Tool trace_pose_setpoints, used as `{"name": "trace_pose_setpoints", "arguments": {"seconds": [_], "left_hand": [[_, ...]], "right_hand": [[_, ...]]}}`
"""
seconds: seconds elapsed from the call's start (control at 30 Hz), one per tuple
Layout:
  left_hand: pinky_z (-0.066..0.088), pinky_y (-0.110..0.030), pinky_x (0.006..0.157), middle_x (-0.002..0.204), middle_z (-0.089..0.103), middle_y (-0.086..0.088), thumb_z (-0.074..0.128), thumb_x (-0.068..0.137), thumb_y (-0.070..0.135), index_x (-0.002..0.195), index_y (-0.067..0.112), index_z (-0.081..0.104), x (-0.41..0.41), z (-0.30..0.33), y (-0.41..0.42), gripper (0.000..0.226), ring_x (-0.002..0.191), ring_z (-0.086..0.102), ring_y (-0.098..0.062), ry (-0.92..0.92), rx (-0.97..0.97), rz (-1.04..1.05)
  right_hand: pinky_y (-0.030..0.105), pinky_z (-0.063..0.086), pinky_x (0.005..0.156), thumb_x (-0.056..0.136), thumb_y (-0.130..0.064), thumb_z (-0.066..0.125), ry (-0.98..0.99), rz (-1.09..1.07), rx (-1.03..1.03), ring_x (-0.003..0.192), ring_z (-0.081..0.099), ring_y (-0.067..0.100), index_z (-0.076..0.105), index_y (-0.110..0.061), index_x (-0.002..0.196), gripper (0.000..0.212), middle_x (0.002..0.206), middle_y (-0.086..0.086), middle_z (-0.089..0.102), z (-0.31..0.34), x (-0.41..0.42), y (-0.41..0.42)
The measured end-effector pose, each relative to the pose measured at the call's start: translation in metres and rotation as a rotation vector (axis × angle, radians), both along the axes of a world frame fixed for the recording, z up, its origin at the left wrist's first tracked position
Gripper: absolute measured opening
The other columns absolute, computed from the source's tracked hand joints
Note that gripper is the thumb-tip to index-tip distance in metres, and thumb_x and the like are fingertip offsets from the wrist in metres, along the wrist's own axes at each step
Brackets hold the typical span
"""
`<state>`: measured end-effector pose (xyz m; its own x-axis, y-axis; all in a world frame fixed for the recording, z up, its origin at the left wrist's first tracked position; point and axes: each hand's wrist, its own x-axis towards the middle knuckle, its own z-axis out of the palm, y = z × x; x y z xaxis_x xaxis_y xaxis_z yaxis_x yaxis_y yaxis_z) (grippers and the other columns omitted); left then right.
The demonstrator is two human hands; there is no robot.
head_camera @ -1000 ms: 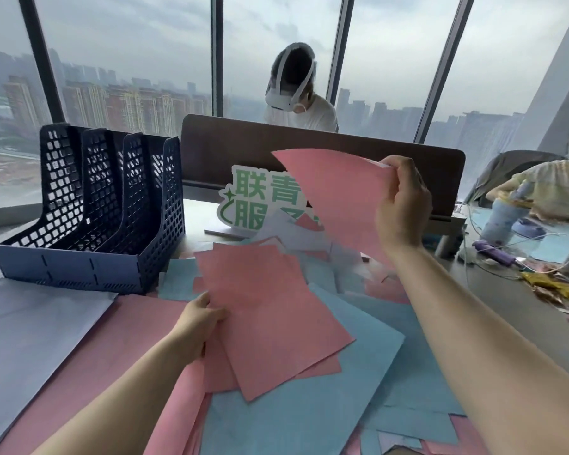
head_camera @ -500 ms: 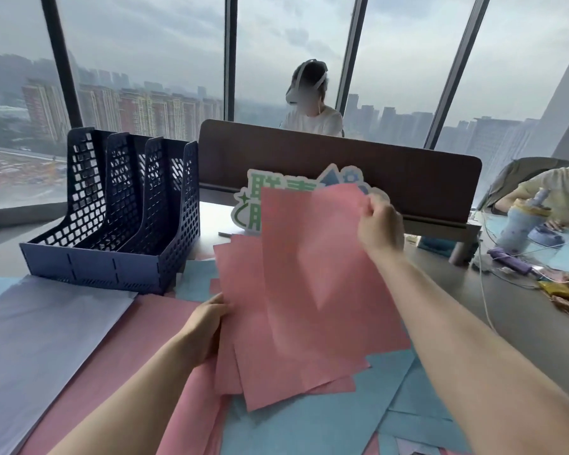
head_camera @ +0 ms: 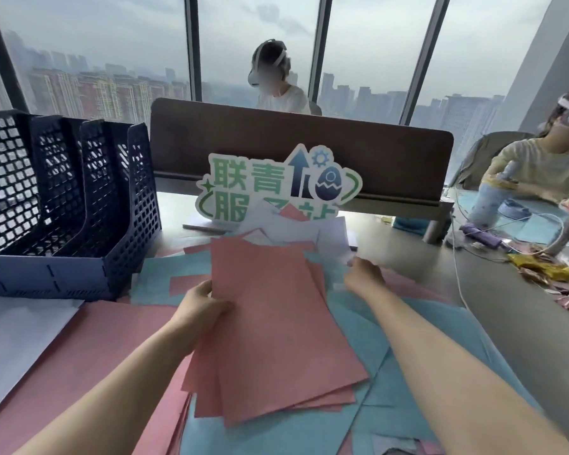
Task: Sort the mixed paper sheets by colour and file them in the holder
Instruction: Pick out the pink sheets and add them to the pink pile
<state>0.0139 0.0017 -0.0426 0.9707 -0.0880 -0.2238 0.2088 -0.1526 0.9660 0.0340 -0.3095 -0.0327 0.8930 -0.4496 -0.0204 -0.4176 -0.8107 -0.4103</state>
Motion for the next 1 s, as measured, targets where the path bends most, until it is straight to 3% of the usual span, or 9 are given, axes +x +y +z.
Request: {"name": "trace_pose_setpoints", "arguments": {"seconds": [0.07, 0.13, 0.23, 0.37, 0.47, 0.57, 0.67, 0.8, 1.0], "left_hand": [[0.058, -0.057, 0.077, 0.087, 0.076, -0.013, 0.063, 0.078, -0.005, 0.097, 0.016, 0.069, 0.0, -0.007, -0.005, 0.03, 0.077, 0.071, -0.036, 0.013, -0.004, -0.003], [0.057, -0.058, 0.079, 0.089, 0.075, -0.016, 0.063, 0.078, -0.005, 0.101, 0.014, 0.069, 0.001, -0.012, -0.005, 0.03, 0.074, 0.069, -0.035, 0.038, -0.023, -0.028], [0.056, -0.056, 0.081, 0.093, 0.074, -0.019, 0.064, 0.082, -0.004, 0.104, 0.011, 0.068, 0.004, -0.013, -0.002, 0.027, 0.074, 0.067, -0.033, 0.075, -0.042, -0.035], [0.057, -0.048, 0.077, 0.095, 0.074, -0.02, 0.062, 0.084, -0.006, 0.104, 0.01, 0.068, 0.002, -0.009, -0.003, 0.026, 0.068, 0.065, -0.029, 0.091, -0.047, -0.037], [0.058, -0.051, 0.079, 0.097, 0.073, -0.021, 0.063, 0.084, -0.005, 0.103, 0.011, 0.068, 0.002, -0.008, -0.004, 0.026, 0.073, 0.067, -0.032, 0.102, -0.045, -0.02], [0.058, -0.053, 0.08, 0.096, 0.074, -0.021, 0.062, 0.085, -0.005, 0.104, 0.012, 0.068, 0.002, -0.007, -0.004, 0.026, 0.075, 0.067, -0.033, 0.114, -0.04, -0.02], [0.056, -0.055, 0.083, 0.098, 0.072, -0.023, 0.062, 0.085, -0.005, 0.104, 0.008, 0.068, 0.002, -0.007, -0.004, 0.024, 0.078, 0.066, -0.033, 0.123, -0.04, -0.024], [0.059, -0.045, 0.071, 0.095, 0.073, -0.021, 0.063, 0.085, -0.005, 0.105, 0.007, 0.068, 0.002, -0.007, -0.003, 0.024, 0.066, 0.066, -0.029, 0.119, -0.038, -0.023], [0.06, -0.043, 0.067, 0.092, 0.073, -0.022, 0.062, 0.085, -0.006, 0.105, 0.006, 0.067, 0.0, -0.008, -0.001, 0.024, 0.064, 0.066, -0.03, 0.112, -0.077, -0.019]], "right_hand": [[0.036, 0.044, 0.099, 0.087, -0.053, 0.048, 0.146, 0.005, 0.0, 0.119, 0.055, 0.029, 0.055, -0.023, 0.132, 0.055, 0.134, 0.01, 0.058, -0.001, -0.003, -0.039], [0.03, 0.047, 0.091, 0.057, -0.08, 0.052, 0.168, 0.024, 0.13, 0.104, 0.059, 0.019, 0.063, -0.031, 0.117, 0.079, 0.119, -0.002, 0.065, 0.001, -0.012, -0.06], [0.025, 0.044, 0.072, 0.033, -0.088, 0.056, 0.163, 0.048, 0.147, 0.088, 0.058, 0.014, 0.065, -0.024, 0.093, 0.088, 0.101, -0.004, 0.063, 0.004, -0.012, -0.082], [0.027, 0.044, 0.077, 0.043, -0.092, 0.057, 0.227, 0.071, -0.035, 0.094, 0.059, 0.019, 0.059, -0.029, 0.077, 0.071, 0.091, -0.009, 0.061, 0.005, -0.002, -0.087], [0.027, 0.04, 0.066, 0.058, -0.084, 0.06, 0.226, 0.073, -0.043, 0.073, 0.052, 0.018, 0.054, -0.026, 0.062, 0.059, 0.073, -0.009, 0.055, 0.004, 0.001, -0.087], [0.025, 0.042, 0.064, 0.073, -0.041, 0.069, 0.305, 0.134, -0.118, 0.079, 0.057, 0.021, 0.06, -0.019, 0.074, 0.024, 0.086, -0.002, 0.064, 0.004, 0.009, -0.091], [0.028, 0.05, 0.075, 0.074, -0.022, 0.064, 0.207, 0.101, -0.158, 0.091, 0.061, 0.023, 0.06, -0.024, 0.077, 0.006, 0.099, 0.002, 0.067, -0.002, 0.013, -0.098], [0.031, 0.051, 0.079, 0.082, -0.015, 0.055, -0.02, 0.024, -0.271, 0.089, 0.061, 0.027, 0.057, -0.03, 0.063, 0.024, 0.1, 0.0, 0.07, -0.008, 0.008, -0.11], [0.036, 0.041, 0.067, 0.1, -0.019, 0.044, -0.501, -0.094, -0.495, 0.086, 0.063, 0.039, 0.062, -0.018, 0.109, 0.021, 0.101, 0.017, 0.068, 0.051, -0.026, -0.087]]}}
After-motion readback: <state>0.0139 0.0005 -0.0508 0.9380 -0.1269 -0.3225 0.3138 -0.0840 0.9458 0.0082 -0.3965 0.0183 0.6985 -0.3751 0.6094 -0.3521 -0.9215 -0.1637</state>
